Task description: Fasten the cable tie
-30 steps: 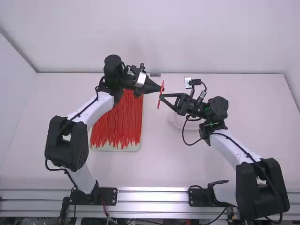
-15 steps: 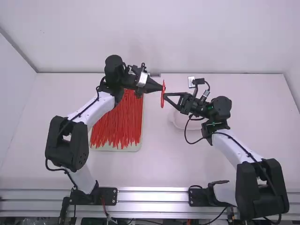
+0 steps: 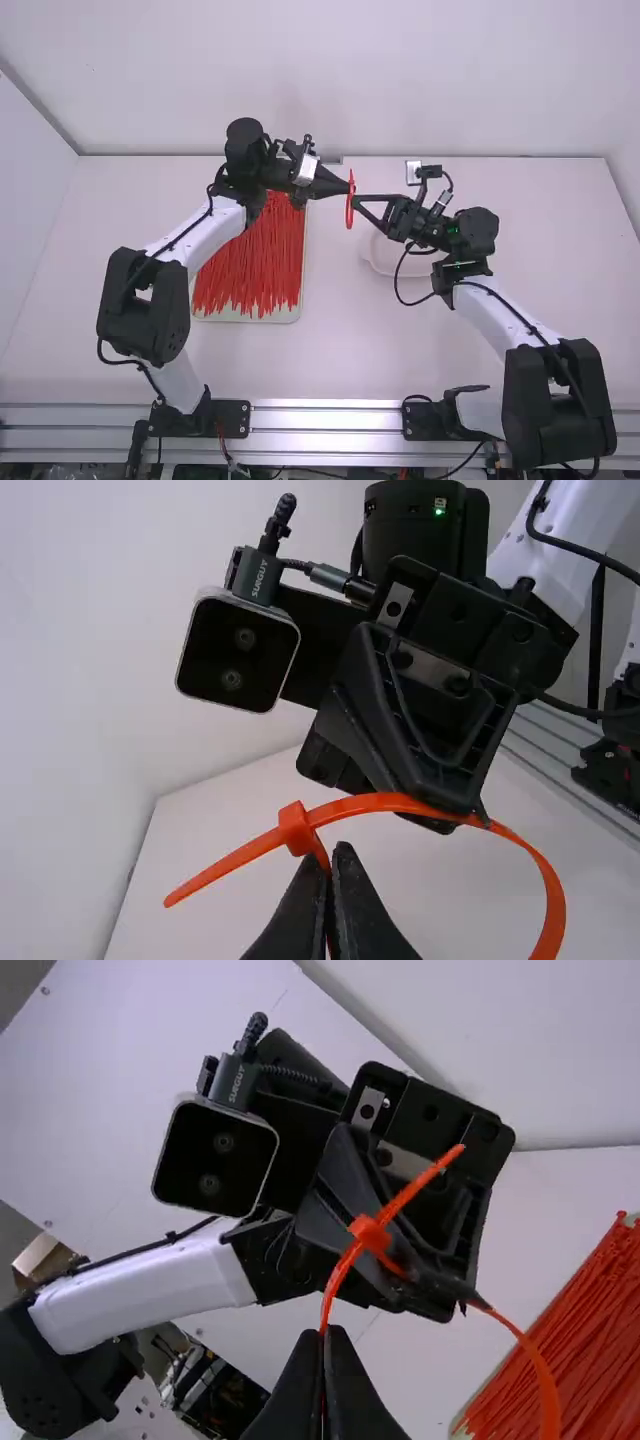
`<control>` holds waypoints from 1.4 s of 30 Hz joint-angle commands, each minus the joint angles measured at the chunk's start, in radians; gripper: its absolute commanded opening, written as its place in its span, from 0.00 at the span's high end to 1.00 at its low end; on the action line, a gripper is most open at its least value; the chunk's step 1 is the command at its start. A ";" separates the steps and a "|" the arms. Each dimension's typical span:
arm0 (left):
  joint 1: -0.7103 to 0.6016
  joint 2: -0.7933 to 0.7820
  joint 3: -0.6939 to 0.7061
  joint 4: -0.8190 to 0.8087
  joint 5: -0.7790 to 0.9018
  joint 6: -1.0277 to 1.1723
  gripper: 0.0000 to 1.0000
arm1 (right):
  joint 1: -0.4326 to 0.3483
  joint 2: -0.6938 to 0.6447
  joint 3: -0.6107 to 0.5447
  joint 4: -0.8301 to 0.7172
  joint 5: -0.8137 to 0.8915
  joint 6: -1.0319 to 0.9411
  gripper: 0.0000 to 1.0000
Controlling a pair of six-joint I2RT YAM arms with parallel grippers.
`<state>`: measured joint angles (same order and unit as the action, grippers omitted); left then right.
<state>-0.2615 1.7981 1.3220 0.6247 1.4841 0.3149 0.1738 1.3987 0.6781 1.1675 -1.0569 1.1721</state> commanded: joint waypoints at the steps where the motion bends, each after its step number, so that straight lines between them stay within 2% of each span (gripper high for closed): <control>1: -0.031 0.008 -0.003 0.005 0.081 0.015 0.98 | -0.026 0.000 0.031 0.003 0.104 0.010 1.00; 10: -0.050 0.008 -0.003 0.024 0.080 0.014 0.98 | -0.025 0.000 0.030 0.000 0.146 0.010 1.00; 18: -0.039 0.008 -0.003 0.025 0.068 0.001 0.98 | -0.043 0.000 0.029 0.000 0.093 0.006 1.00; 24: -0.034 0.008 -0.003 0.046 0.071 -0.041 0.98 | -0.058 0.000 0.029 -0.008 0.048 0.015 0.78; 32: -0.035 0.008 -0.003 0.035 0.082 -0.064 0.98 | -0.072 0.000 0.029 -0.022 0.029 0.049 0.75; 42: -0.047 0.008 -0.003 -0.116 0.076 0.055 0.98 | -0.063 0.000 0.029 -0.020 0.021 0.059 0.71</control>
<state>-0.2939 1.8038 1.3220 0.5182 1.5375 0.3206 0.1093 1.3968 0.6853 1.1416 -1.0237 1.2259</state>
